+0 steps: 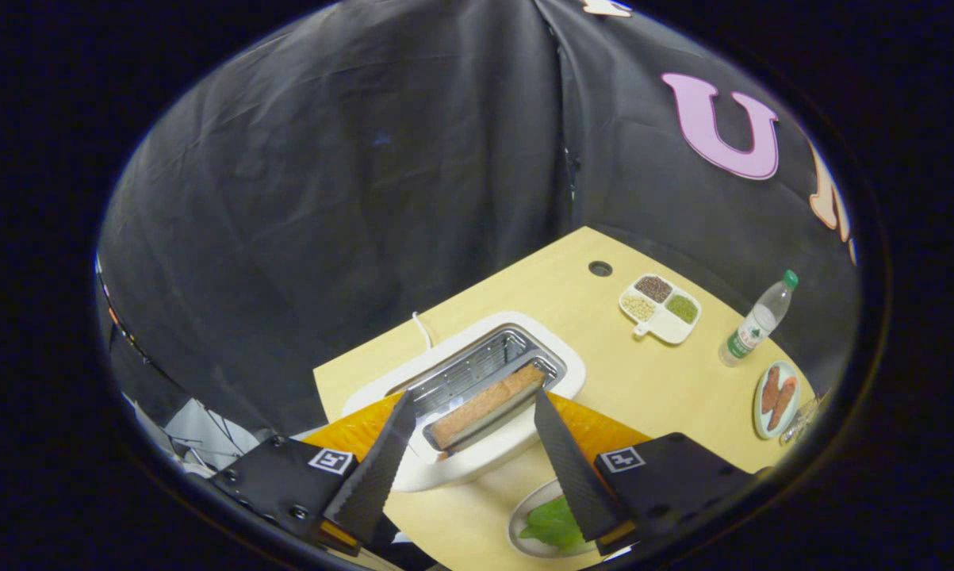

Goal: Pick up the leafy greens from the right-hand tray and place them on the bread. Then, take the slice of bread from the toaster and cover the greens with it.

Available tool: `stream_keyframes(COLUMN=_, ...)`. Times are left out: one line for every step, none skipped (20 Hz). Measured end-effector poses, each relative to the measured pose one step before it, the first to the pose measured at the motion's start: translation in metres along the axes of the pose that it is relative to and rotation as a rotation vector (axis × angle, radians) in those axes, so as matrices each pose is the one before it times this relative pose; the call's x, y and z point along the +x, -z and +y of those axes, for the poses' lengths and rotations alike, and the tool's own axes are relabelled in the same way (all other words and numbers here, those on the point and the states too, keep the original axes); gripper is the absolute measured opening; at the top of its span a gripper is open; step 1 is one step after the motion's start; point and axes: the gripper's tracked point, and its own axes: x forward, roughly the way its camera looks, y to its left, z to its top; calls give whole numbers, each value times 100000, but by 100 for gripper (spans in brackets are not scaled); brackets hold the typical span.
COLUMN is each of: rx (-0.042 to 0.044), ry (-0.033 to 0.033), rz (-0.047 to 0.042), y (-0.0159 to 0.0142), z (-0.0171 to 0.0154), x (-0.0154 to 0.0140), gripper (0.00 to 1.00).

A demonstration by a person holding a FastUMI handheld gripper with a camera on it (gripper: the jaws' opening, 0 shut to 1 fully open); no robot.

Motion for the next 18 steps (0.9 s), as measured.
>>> stream_keyframes(rx=989, ry=1167, rz=1181, y=183, z=-223, x=311, gripper=97)
stream_keyframes(rx=1000, ry=458, rz=989, y=109, z=-216, x=419, gripper=93)
stream_keyframes(rx=1171, ry=42, rz=942, y=133, z=31, x=490, gripper=90)
stream_keyframes(rx=1500, ry=-580, rz=720, y=67, z=143, x=138, gripper=87)
stream_keyframes(rx=1426, ry=-523, rz=993, y=161, z=182, x=69, gripper=84)
stream_keyframes(rx=841, ry=-357, rz=624, y=93, z=63, x=172, gripper=81)
stream_keyframes(rx=644, ry=-256, rz=474, y=-24, z=-19, x=-99, gripper=78)
stream_keyframes(rx=313, ry=-468, rz=183, y=-84, z=186, x=-81, gripper=75)
stream_keyframes(rx=312, ry=-767, rz=449, y=71, z=216, x=83, gripper=71)
stream_keyframes(rx=572, ry=-723, rz=87, y=-34, z=198, x=-65, gripper=64)
stream_keyframes(rx=360, ry=-511, rz=436, y=148, z=89, x=112, gripper=56)
stream_keyframes(rx=189, ry=-506, rz=631, y=96, z=160, x=-121, gripper=48)
stream_keyframes(rx=351, ry=-191, rz=94, y=-10, z=82, x=-24, gripper=40)
stream_keyframes(rx=-201, ry=-368, rz=679, y=113, z=67, x=-129, gripper=32)
stream_keyframes(rx=-442, ry=42, rz=75, y=99, z=2, x=-23, gripper=28)
stream_keyframes(rx=1952, ry=1195, rz=-1525, y=-489, z=-448, x=-262, gripper=23)
stream_keyframes(rx=2113, ry=-1353, rz=822, y=575, z=442, x=265, gripper=19)
stream_keyframes(rx=1224, ry=100, rz=-212, y=-58, z=-262, x=-95, gripper=15)
